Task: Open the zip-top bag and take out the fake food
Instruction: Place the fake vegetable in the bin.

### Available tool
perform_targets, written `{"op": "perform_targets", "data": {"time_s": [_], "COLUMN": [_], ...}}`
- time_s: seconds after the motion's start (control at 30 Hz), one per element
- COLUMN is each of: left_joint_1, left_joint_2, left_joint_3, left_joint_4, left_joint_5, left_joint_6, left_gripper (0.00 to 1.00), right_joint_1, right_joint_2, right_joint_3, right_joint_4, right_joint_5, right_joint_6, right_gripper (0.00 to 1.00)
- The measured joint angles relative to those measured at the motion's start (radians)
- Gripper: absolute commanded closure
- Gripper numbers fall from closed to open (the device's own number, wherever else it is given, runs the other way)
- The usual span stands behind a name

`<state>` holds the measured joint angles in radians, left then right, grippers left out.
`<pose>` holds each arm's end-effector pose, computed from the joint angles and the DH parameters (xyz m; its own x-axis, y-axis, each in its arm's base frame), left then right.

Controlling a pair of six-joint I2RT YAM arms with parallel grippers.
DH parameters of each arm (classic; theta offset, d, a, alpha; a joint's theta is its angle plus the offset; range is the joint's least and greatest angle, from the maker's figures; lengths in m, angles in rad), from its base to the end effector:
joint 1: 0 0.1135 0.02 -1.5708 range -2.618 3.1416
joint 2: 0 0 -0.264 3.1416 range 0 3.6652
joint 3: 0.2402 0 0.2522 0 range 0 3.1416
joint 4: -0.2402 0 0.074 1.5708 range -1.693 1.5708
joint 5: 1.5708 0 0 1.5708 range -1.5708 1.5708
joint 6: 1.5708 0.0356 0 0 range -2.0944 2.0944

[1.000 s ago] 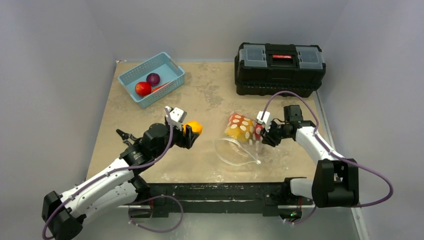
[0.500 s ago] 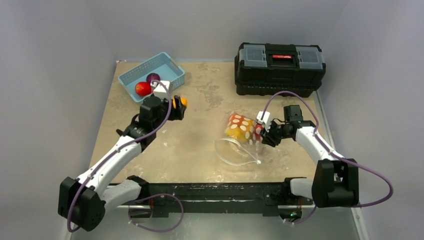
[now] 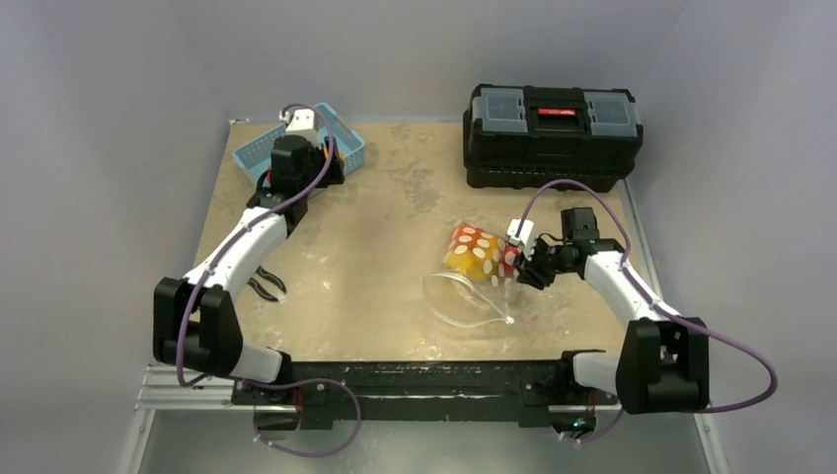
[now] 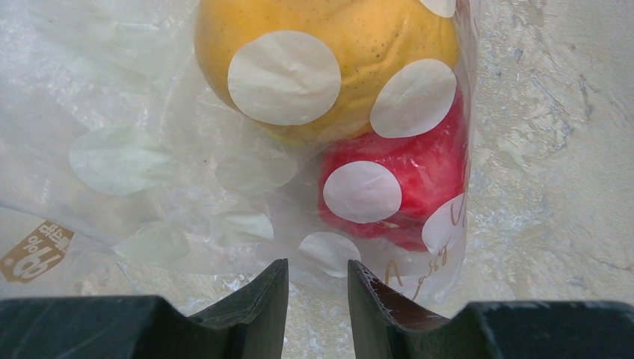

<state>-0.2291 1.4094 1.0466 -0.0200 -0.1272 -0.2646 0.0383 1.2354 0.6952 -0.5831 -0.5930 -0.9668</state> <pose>0.3217 -0.0704 0.3024 -0.3800 -0.1777 -0.9077 0.0117 0.9804 -0.1969 0.2179 0.0283 0.1949 -0.2866 -0.6940 -0.6604 -0.8967 0.4370 -0.0700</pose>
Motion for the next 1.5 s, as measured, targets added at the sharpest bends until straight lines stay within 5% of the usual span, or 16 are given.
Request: {"op": "perform_targets", "data": {"time_s": [1.33,1.5], "left_joint_1": [0.183,0.188], "left_joint_2": [0.521,0.584], "left_joint_3": [0.647,0.705], "left_joint_4": [-0.338,-0.376], "left_joint_5": [0.055,0.04], "left_joint_6": [0.071,0.076], "left_gripper": [0.99,0.62], "right_joint_1": [0.0,0.0], "right_joint_2": [-0.013,-0.013], "right_joint_3": [0.0,0.0], "right_joint_4": [0.0,0.0], "right_joint_5": [0.0,0.0], "right_joint_6": [-0.003,-0.003], "right_gripper": [0.64,0.63]}}
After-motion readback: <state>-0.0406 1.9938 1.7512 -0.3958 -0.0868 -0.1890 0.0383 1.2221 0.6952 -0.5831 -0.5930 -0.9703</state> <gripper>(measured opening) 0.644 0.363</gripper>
